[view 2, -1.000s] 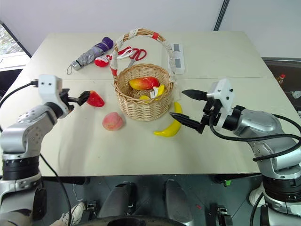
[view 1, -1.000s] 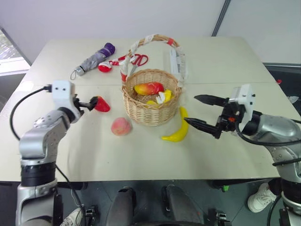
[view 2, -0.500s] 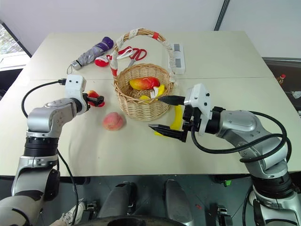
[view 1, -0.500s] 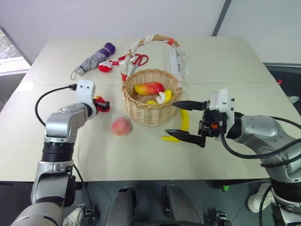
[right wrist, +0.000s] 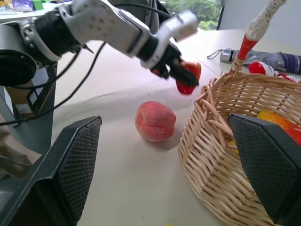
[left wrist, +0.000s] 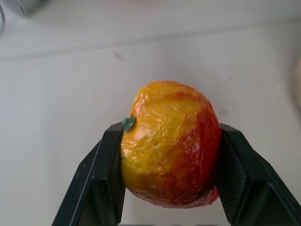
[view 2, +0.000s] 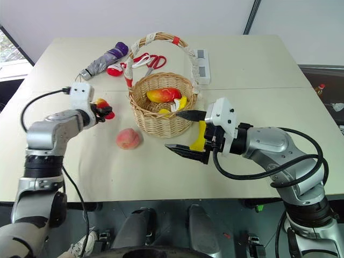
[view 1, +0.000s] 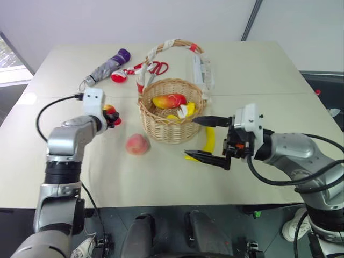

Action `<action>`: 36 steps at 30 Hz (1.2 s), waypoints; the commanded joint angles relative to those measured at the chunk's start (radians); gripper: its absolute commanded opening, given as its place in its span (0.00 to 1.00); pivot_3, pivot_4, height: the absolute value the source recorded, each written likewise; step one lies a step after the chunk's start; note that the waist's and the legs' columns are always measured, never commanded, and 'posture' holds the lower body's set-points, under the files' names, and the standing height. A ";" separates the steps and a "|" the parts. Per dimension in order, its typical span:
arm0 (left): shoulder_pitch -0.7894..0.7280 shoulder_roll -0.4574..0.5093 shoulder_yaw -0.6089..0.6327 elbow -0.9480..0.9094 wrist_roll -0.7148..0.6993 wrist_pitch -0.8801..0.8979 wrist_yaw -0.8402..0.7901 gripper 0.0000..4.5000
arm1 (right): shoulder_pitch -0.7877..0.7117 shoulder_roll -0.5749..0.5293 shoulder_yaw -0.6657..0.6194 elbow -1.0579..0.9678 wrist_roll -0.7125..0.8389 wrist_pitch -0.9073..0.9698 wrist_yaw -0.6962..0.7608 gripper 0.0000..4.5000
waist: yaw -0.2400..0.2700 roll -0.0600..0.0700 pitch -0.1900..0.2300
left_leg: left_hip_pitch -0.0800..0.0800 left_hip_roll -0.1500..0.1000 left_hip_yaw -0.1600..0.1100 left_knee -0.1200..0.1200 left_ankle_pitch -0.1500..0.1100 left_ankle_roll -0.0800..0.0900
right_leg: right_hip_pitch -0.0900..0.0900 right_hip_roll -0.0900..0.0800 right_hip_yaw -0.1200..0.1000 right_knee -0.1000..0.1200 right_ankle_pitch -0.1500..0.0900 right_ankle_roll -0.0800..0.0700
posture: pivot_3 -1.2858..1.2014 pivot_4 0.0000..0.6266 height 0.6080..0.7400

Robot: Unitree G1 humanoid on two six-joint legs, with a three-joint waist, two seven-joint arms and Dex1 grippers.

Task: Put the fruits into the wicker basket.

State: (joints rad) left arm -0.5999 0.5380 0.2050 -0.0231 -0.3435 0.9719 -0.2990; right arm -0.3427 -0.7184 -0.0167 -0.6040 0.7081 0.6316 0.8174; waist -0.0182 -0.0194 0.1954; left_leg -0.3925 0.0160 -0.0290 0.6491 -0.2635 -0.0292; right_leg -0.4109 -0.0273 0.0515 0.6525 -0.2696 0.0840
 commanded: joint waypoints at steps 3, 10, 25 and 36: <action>0.034 0.090 0.125 -0.369 -0.294 0.047 -0.247 0.45 | -0.030 -0.010 -0.023 0.014 -0.020 -0.043 0.020 1.00 | 0.005 0.000 0.000 | 0.000 -0.001 0.000 0.000 0.000 0.000 | 0.000 -0.001 0.000 -0.001 0.000 0.000 | 0.52 0.24 1.00; -0.151 -0.078 -0.150 -0.376 -0.275 0.087 -0.147 0.45 | -0.077 0.018 0.010 0.061 -0.045 -0.070 0.038 1.00 | 0.011 -0.001 0.000 | 0.000 -0.004 0.000 0.003 0.000 0.000 | 0.005 -0.001 -0.002 -0.002 0.000 0.001 | 0.52 0.24 1.00; -0.192 -0.094 -0.130 -0.241 -0.257 -0.048 -0.259 0.99 | -0.037 0.024 -0.015 -0.003 -0.042 -0.043 -0.035 1.00 | -0.004 0.000 0.000 | 0.000 -0.002 0.000 0.001 0.000 0.000 | 0.000 0.002 0.001 -0.001 0.000 0.000 | 0.52 0.24 1.00; 0.252 0.290 0.064 -0.388 -0.305 -0.045 -0.450 0.99 | -0.082 0.022 0.012 0.046 -0.049 -0.051 0.024 1.00 | 0.004 0.000 0.000 | 0.001 -0.001 0.000 0.000 0.000 0.000 | 0.001 0.000 0.001 -0.001 0.000 0.000 | 0.52 0.24 1.00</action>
State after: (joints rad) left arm -0.3527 0.8079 0.2600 -0.3701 -0.6677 0.9496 -0.7393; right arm -0.4061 -0.6918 0.0051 -0.5506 0.6511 0.5945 0.8286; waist -0.0142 -0.0198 0.1957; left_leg -0.3920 0.0154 -0.0289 0.6496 -0.2636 -0.0288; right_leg -0.4094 -0.0273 0.0519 0.6513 -0.2697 0.0840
